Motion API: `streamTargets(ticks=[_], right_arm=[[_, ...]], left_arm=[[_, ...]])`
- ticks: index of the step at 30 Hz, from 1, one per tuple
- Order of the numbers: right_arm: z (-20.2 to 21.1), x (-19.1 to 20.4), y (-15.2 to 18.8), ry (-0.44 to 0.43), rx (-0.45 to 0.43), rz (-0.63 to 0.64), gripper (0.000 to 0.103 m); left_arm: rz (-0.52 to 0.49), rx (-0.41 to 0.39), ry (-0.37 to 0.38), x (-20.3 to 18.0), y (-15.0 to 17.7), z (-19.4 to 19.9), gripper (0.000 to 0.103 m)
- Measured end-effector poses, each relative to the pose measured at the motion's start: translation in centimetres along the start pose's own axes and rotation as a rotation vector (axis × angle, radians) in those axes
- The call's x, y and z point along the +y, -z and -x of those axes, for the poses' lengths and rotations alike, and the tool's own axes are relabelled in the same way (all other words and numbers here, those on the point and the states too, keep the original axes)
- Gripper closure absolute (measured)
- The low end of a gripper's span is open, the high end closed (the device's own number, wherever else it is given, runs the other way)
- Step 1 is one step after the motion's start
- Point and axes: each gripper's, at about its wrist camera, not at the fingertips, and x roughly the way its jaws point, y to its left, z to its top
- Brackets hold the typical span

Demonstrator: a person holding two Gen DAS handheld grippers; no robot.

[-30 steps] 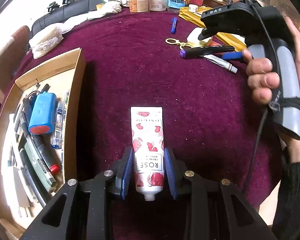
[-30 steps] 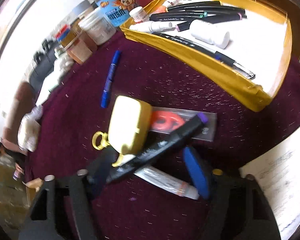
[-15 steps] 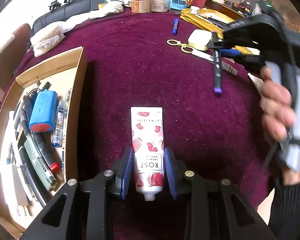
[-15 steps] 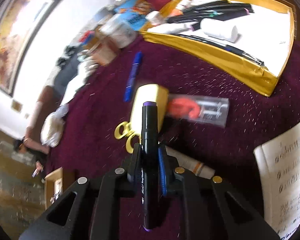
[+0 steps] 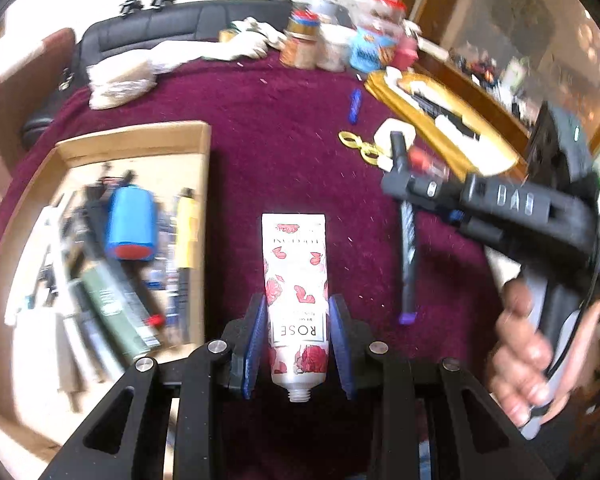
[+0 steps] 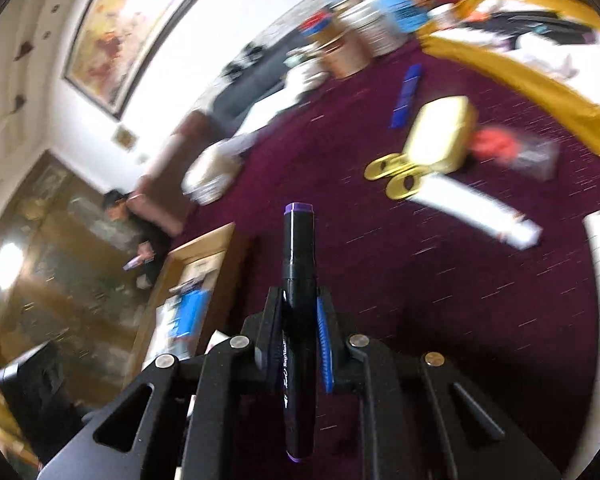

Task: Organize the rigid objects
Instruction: 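Carry the hand-cream tube and black marker into the cardboard tray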

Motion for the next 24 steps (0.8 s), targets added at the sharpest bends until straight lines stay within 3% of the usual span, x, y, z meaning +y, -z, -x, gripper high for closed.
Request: streamTargets(ticks=[4,8,13,16,24], right_arm=[[-2.2,4.5,1.2,-0.137,0.073,0.053,0.087],[-5.5,9.3,1.8,-0.196,0.148,0.119,0.087],[-9.9,12.8,2.3,-0.169,0.208,0.162,0.087],[-12.2,13.3,3.6,-0.116,0.258,0.159,0.087],[-13.3,14.1,5.6,-0.029,0.257,0.25,0.085]], left_arm=[[0.086,-0.074,-0.081,4.7,-0.1,3.8,0.07],[0.195,-0.077,-0.152,9.7,0.5,5.0,0.07],[0.276,-0.054,-0.17,13.1,0.6,4.4,0.07],[0.265,-0.052,-0.208,13.5,0.9,4.2,0.07],[0.244,-0.032,-0.268,13.5,0.8,2.9,0.07]])
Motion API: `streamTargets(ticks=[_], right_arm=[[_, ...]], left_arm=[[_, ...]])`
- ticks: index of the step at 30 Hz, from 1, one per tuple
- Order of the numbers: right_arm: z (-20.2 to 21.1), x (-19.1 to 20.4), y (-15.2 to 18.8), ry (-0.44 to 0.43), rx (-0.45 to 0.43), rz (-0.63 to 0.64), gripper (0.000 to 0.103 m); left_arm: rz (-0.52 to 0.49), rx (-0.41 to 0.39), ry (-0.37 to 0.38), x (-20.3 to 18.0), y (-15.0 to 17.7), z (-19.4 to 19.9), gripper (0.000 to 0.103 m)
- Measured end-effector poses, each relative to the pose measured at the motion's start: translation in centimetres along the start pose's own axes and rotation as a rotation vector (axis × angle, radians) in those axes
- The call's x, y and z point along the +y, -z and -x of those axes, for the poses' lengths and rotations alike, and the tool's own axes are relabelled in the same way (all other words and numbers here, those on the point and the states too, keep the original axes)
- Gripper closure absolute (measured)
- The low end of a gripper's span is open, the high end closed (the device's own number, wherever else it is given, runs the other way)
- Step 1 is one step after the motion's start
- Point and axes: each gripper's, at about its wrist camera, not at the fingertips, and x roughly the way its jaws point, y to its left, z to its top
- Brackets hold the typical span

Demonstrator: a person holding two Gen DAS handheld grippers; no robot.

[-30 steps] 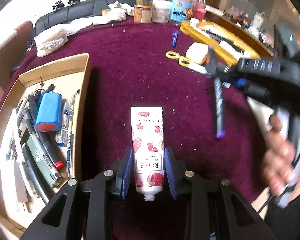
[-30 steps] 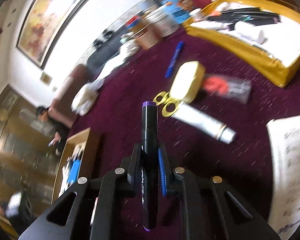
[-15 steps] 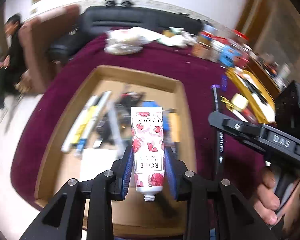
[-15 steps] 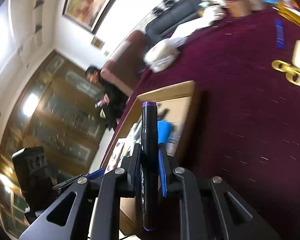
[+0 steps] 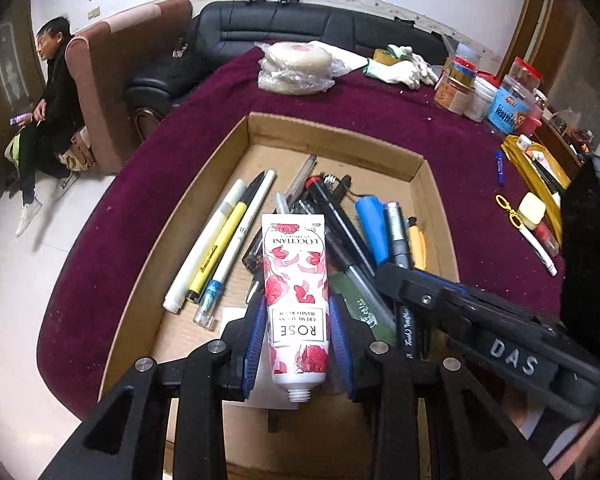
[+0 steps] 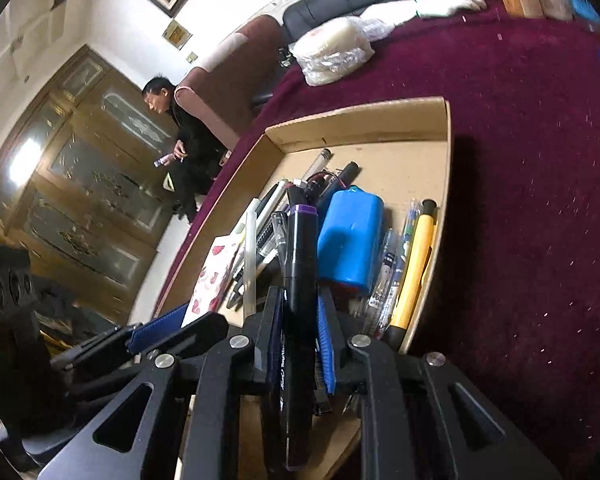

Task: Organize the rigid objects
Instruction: 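Carry the hand-cream tube and black marker into the cardboard tray, then open both tools and lift them away from the tray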

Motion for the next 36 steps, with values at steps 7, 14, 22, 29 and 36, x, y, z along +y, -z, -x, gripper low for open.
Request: streamTargets(ticks=[7,14,22,29,36], right_arm=[[2.0,-0.2,1.0,-0.024,-0.043,0.009,0.059],[5.8,-0.9,0.9,-0.071,-0.115,0.023,0.043],[8.8,-3.5,1.3,-0.055,-0.163,0.019,0.029],[10.9,-6.7,1.7,-0.02,-0.191,-0.018,0.029],[11.1,-9.8,1.2,0.069,-0.154,-0.053,0.029]], left_arm=[[-0.008,-0.015,0.014,-0.3,0.1,0.2,0.058],[-0.019,-0.076,0.046,-2.3,-0.5,2.1,0.05],[-0.084,-0.114,0.1,-5.3,0.1,4.0,0.05],[-0.096,-0.103,0.117,-6.8,0.4,4.1,0.049],[-0.118,-0.102,0.145,-7.9,1.0,4.1,0.049]])
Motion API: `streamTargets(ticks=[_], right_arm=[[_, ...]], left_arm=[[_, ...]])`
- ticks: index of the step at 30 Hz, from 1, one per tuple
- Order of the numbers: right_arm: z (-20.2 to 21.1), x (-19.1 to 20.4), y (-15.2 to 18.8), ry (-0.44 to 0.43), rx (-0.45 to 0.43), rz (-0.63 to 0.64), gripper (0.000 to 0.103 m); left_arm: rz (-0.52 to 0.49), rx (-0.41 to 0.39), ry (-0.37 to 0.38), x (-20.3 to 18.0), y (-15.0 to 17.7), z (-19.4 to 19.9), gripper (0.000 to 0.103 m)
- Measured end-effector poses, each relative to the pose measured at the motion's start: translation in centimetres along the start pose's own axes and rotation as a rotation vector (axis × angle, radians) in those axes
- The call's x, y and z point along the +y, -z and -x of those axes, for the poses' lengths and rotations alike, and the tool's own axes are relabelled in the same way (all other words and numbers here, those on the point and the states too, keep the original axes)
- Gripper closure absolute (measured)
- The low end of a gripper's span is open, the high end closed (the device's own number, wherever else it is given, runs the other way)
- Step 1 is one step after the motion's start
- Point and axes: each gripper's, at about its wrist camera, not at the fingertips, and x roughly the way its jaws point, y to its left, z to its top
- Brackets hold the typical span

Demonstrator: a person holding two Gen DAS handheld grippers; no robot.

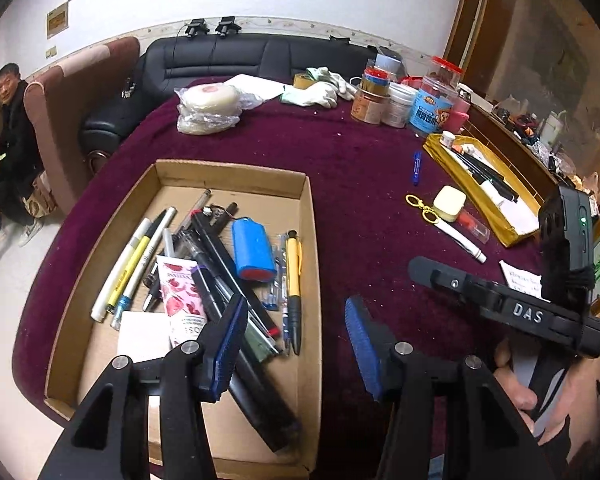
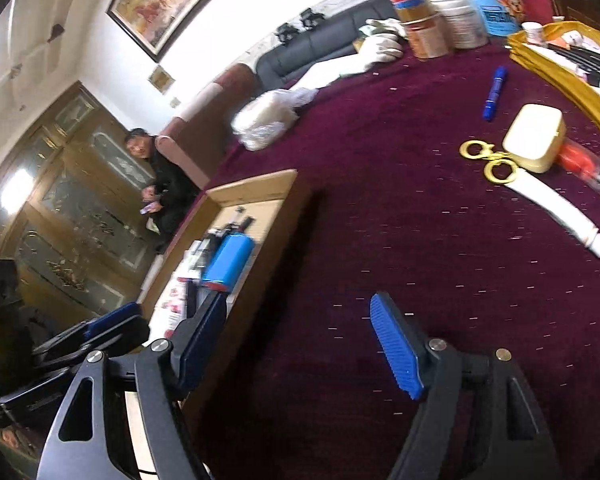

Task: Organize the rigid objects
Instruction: 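Open both tools and lift them away from the tray, then move both open tools toward the cream-yellow box and candle package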

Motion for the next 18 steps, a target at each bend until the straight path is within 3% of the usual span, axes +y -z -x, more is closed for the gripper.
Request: streamTargets(ticks=[9,18], right_arm=[[0.7,-3.0,-0.8,0.094,-0.011,-0.033,0.029],[2.7,-6.1,-3.7,0.196,-0.029,-0.085,0.029]], left_arm=[[-0.027,0.03,0.044,-1.8,-0.1,-1.3,0.049],[-0.048,0.052,0.083,-3.5,-0.6,-2.4,0.049]])
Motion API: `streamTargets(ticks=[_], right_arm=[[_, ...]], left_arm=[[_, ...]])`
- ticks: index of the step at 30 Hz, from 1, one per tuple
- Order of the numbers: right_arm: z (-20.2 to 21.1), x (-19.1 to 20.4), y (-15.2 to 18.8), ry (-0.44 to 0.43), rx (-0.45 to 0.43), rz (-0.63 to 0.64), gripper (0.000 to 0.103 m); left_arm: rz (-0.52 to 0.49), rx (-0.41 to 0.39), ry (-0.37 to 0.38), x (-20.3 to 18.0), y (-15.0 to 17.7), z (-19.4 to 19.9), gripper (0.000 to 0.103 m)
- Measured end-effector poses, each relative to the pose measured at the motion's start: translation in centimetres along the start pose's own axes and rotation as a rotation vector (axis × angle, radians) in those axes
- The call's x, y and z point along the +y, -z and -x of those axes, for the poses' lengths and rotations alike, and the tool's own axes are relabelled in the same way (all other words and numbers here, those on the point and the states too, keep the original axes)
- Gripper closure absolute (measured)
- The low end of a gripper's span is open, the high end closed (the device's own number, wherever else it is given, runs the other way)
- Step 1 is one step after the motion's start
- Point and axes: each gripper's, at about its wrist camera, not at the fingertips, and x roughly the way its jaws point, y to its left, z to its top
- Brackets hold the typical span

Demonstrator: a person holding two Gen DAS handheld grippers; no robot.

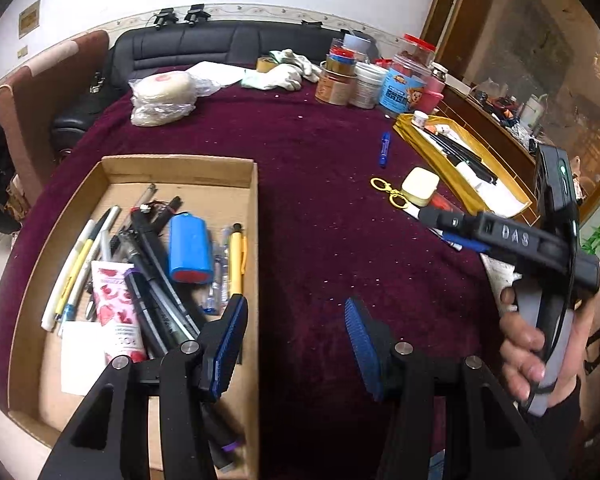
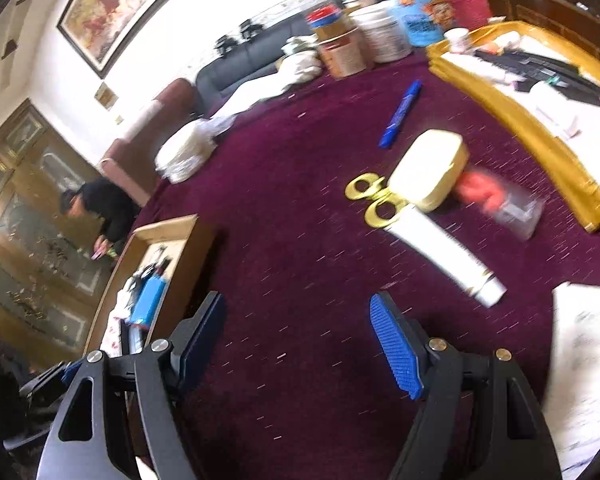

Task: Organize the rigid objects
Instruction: 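Move both open tools toward the cream-yellow box and candle package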

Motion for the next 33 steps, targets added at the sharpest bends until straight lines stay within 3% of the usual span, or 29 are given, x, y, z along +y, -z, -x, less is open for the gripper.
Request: streamTargets(ticks=[9,14,20,25,33], right_arm=[[0.3,-4.9,-3.9,0.096,0.017,-0.07,0.029],[-0.1,-7.4,-5.1,0.098,0.039,-0.121,0.029],[0.5,-9.2,-6.3,0.164,0.017,-0.087,0.029],[0.0,-11.2,-6.7,0.177,0.041,-0.084,0.029],[0.6,-10.7,-6.2,0.217,0.036,0.021,0.029]], left_arm=[[-0.025,0.018,0.035,-1.6,-0.5,-1.1,0.049],[-0.03,0.041,0.04,-2.1,-0.9,-2.2,0.05],[-0.045,0.054,0.049,-3.4,-2.1,-3.4,0.049],[-0.064,0.086,0.075,-4.9,-3.3,-4.9,0.043],[-0.101,0.127,0.099,-7.3,-5.6,-7.2,0.04]])
